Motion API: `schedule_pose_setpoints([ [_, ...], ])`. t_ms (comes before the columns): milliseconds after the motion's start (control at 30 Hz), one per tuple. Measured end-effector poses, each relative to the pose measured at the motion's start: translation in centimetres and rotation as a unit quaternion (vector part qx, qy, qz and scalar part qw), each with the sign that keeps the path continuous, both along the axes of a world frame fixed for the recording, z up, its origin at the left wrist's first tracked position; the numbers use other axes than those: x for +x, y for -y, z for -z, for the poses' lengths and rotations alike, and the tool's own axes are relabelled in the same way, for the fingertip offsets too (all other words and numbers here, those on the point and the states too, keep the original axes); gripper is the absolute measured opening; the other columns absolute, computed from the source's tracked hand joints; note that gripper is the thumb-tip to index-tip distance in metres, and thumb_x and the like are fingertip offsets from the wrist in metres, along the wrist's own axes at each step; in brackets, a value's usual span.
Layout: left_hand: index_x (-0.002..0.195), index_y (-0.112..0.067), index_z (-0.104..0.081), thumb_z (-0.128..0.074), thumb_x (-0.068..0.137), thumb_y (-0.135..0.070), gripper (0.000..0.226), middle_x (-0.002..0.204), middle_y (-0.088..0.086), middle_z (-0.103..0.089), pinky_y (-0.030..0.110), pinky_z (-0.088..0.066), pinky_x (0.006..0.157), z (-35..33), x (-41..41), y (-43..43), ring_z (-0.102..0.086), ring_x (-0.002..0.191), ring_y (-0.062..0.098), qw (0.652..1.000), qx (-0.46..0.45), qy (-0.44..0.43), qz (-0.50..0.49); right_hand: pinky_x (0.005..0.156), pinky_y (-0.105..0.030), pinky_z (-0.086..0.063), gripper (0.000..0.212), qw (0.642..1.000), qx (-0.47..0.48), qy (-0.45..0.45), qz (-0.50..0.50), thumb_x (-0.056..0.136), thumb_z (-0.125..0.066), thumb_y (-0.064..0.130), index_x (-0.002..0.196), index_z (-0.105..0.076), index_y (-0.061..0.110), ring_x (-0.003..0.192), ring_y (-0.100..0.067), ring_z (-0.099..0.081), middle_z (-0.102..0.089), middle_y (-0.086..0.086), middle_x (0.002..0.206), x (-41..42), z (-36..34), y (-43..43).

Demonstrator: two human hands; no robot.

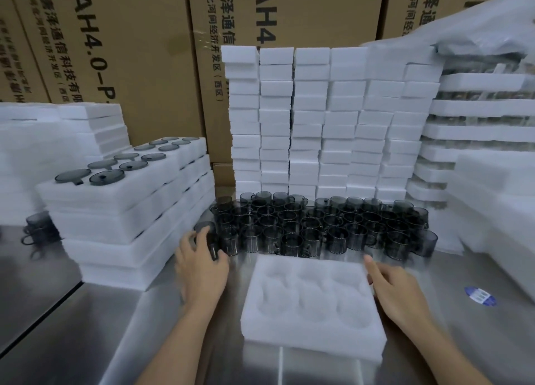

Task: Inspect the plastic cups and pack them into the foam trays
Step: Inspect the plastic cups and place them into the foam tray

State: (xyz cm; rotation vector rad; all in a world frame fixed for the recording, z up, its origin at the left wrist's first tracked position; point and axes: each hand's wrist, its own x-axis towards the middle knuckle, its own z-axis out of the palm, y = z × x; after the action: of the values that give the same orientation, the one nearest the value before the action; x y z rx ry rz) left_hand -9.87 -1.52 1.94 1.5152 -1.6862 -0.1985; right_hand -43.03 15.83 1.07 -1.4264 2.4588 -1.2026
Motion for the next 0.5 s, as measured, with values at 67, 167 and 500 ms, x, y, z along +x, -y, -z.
schedule_pose_setpoints([
  [67,0.152,-0.026,-0.055,-0.072,0.096,-0.032,0.06,0.165,0.008,-0.032,0.051,-0.04,0.115,0.0,0.3,0.0,-0.03,0.15,0.031,0.998,0.046,0.04,-0.015,0.066,-0.039,-0.049,0.07,1.0,0.006,-0.01,-0.008,0.103,-0.033,0.069,0.064,-0.056,0.015,0.062,-0.017,-0.062,-0.062,0.002,0.057,-0.1,0.3,0.1],
  [167,0.139,-0.028,-0.065,-0.075,0.094,-0.034,0.046,0.168,0.005,-0.03,0.052,-0.04,0.114,0.0,0.3,0.0,-0.027,0.152,0.031,0.998,0.06,0.024,-0.014,0.07,-0.04,-0.051,0.068,1.0,0.007,-0.011,-0.006,0.104,-0.034,0.069,0.062,-0.055,0.018,0.064,-0.017,-0.063,-0.061,0.003,0.057,-0.1,0.3,0.1],
  [500,0.102,-0.036,-0.065,-0.081,0.093,-0.032,0.018,0.114,0.001,-0.071,0.045,-0.056,0.09,0.0,0.6,0.7,-0.064,0.113,0.032,0.996,0.059,-0.07,-0.007,0.079,-0.041,-0.057,0.065,0.998,-0.026,0.047,-0.012,0.105,-0.04,0.066,0.069,-0.071,0.022,0.064,-0.017,-0.069,-0.071,0.004,0.061,-0.8,0.3,0.1],
])
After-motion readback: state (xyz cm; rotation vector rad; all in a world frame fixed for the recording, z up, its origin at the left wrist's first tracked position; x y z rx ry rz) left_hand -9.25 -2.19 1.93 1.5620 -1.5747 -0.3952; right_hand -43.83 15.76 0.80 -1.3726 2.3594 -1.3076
